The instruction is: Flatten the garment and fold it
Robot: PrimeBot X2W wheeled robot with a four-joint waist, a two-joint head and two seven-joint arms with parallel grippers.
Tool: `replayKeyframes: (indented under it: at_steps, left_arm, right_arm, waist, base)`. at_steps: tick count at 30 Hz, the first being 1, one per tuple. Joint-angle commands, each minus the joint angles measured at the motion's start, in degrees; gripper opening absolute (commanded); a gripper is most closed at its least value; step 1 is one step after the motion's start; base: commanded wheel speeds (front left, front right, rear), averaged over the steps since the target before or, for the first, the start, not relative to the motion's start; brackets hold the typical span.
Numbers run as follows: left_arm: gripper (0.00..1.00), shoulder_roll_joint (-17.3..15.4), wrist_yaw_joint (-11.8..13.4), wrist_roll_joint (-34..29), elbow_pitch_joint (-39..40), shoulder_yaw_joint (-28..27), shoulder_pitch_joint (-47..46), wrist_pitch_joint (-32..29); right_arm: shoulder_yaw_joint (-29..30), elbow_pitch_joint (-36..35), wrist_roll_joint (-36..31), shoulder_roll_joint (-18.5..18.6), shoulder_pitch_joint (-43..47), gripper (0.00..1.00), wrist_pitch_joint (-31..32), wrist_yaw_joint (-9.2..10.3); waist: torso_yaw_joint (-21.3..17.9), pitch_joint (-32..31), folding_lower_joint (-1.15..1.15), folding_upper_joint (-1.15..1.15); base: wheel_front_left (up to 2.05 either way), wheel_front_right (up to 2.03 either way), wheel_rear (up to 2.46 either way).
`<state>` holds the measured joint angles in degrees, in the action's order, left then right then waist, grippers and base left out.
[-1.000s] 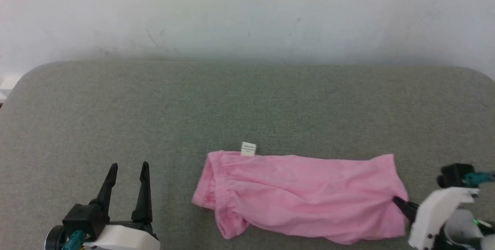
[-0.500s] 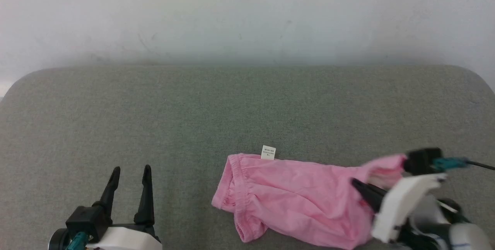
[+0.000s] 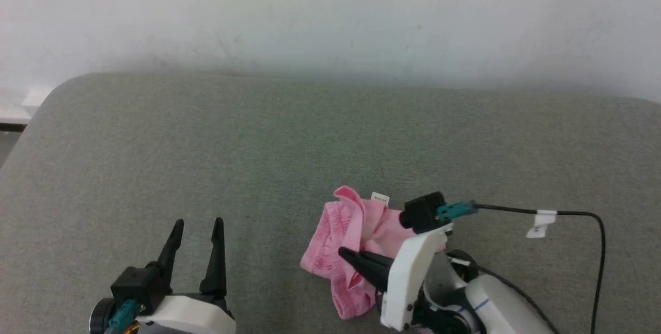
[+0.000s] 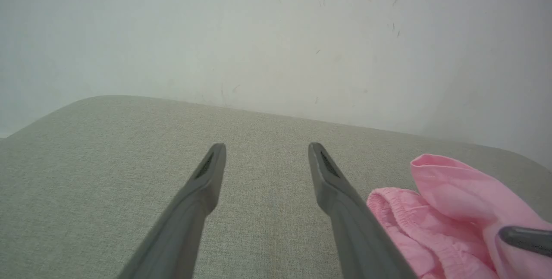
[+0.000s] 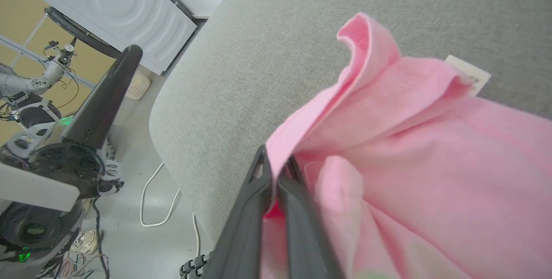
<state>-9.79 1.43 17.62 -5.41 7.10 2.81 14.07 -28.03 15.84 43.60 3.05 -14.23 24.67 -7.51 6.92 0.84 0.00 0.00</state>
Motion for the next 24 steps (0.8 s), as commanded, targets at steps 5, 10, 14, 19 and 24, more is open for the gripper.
replayKeyframes:
  at_steps: [5,10,14,19,24]
  left_arm:
    - [1.0,0.8,-1.0,0.7,-2.2,0.7,-1.9,0.2]
    - [1.0,1.3,-1.0,0.6,-3.7,0.8,-2.7,0.5]
    - [1.0,1.3,-0.3,0.2,-4.5,0.5,-2.5,0.7]
    - [1.0,1.3,0.7,-0.2,-4.1,0.1,-1.9,0.8]
    - [1.0,0.8,1.5,-0.2,-3.1,-0.5,-0.8,0.8]
  right_arm:
    - [-6.9,7.5,3.0,-0.2,-3.8,0.19,-5.0,0.02]
    - [-12.7,9.6,4.5,-0.2,-7.1,1.0,-9.5,0.02]
    - [-16.4,7.0,1.1,0.8,-9.4,1.0,-14.7,0.02]
    - [-16.0,2.2,-6.4,5.8,-7.7,1.0,-21.6,0.02]
    - [-6.6,-3.2,-15.7,8.3,-2.6,1.0,-27.3,0.02]
  waist:
    - [0.7,1.2,0.0,0.0]
    - [0.1,1.1,0.0,0.0]
    - [-0.9,0.3,0.0,0.0]
    - [-2.4,-1.3,0.0,0.0]
    - [-4.5,-2.7,0.0,0.0]
  base:
    - [0.0,0.0,0.0]
    - [0.0,0.0,0.0]
    - [0.0,0.0,0.0]
    - [0.0,0.0,0.0]
    - [0.0,0.0,0.0]
